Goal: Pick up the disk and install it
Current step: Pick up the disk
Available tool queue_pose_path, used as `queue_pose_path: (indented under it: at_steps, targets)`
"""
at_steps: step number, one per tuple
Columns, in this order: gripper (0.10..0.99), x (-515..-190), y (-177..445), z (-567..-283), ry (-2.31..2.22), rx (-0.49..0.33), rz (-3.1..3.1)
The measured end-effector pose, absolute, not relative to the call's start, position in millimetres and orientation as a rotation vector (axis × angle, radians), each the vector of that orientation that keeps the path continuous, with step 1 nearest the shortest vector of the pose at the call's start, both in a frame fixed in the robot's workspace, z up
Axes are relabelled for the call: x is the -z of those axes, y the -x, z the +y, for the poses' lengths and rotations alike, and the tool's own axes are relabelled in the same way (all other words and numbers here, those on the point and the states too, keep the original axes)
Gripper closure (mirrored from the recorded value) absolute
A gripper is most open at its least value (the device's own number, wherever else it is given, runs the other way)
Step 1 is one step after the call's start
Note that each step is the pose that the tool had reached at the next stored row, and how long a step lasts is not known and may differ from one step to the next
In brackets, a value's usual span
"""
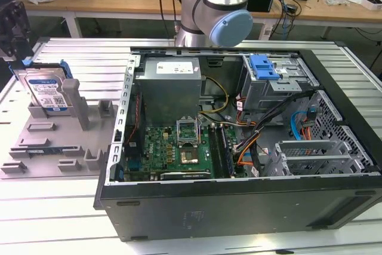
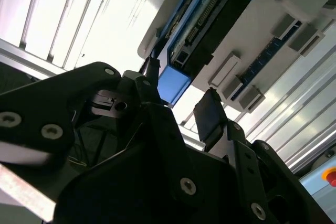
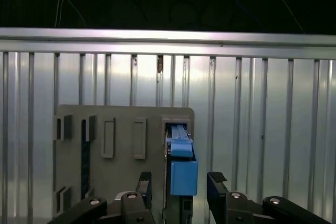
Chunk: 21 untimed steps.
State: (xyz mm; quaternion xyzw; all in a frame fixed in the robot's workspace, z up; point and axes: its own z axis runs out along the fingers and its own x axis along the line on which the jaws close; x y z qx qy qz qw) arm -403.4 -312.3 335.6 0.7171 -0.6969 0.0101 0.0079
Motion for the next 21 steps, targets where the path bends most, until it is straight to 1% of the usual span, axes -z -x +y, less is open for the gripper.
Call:
queue_pose_path:
  at_steps: [8, 20, 21]
  targets:
    - [0.545, -320, 403, -310, -2.241, -0.03, -2.178]
    - [0.545, -309, 405, -310, -2.241, -0.029, -2.177]
    - [0.561, -309, 405, -310, -2.241, -0.029, -2.177]
